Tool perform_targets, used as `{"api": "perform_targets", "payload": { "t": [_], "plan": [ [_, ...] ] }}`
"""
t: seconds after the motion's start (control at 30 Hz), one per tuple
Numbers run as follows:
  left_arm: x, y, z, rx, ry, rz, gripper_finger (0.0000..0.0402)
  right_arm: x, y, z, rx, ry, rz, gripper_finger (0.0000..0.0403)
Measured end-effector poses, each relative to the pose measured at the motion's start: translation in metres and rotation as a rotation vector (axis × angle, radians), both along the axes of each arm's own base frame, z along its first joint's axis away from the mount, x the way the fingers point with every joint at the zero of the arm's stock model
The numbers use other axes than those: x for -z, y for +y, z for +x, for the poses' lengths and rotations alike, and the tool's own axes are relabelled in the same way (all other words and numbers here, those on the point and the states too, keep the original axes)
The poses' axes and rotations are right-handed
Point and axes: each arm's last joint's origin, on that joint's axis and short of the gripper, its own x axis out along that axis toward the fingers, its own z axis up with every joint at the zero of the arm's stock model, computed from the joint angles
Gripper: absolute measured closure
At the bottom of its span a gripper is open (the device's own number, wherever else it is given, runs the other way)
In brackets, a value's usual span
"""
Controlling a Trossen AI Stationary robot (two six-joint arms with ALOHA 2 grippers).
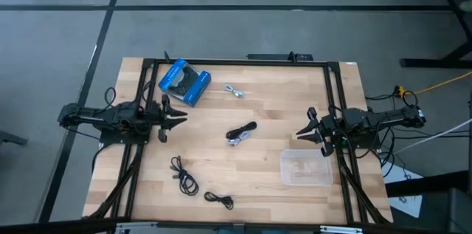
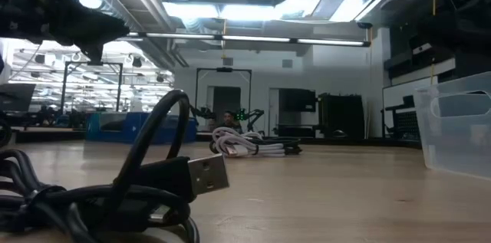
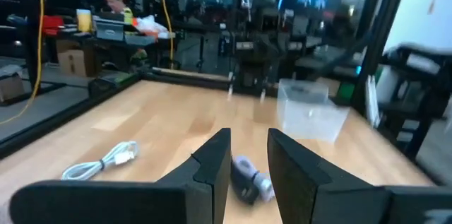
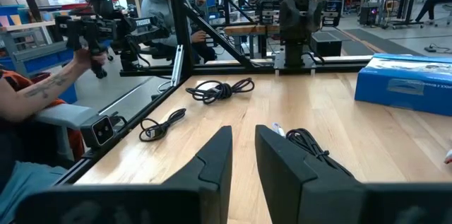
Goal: Pick and place USB-C Cables
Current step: Put the top white charger cable into the transparent container
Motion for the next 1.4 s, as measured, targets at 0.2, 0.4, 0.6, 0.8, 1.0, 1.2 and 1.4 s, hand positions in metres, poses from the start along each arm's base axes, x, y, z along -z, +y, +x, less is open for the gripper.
{"api": "perform_targets", "payload": {
  "t": [0.2, 0.4, 0.6, 0.8, 1.0, 1.2, 1.4],
  "plan": [
    [-0.017, 0.001, -0.003, -0.008, -0.186, -0.071, 0.0314, 0.000, 0.000, 0.000, 0.000, 0.001, 0.004, 0.0334],
    [-0.024, 0.007, -0.007, -0.221, -0.256, -0.078, 0.0314, -0.006, -0.001, 0.000, 0.053, -0.060, 0.027, 0.0334],
    [-0.026, 0.016, -0.013, -0.547, -0.298, -0.180, 0.0315, -0.031, -0.006, -0.004, 0.187, -0.327, 0.024, 0.0334],
    [-0.041, 0.017, -0.005, -0.469, -0.316, -0.158, 0.0315, -0.054, -0.009, -0.014, 0.286, -0.592, -0.087, 0.0334],
    [-0.081, 0.027, 0.021, -0.574, -0.153, 0.036, 0.0315, -0.057, -0.011, -0.016, 0.371, -0.628, -0.142, 0.0334],
    [-0.131, 0.045, 0.081, -0.504, 0.058, 0.429, 0.0315, -0.056, -0.014, -0.016, 0.474, -0.596, -0.116, 0.0334],
    [-0.148, 0.080, 0.153, -0.521, 0.377, 0.647, 0.0315, -0.055, -0.014, -0.015, 0.470, -0.586, -0.093, 0.0334]
  ]
}}
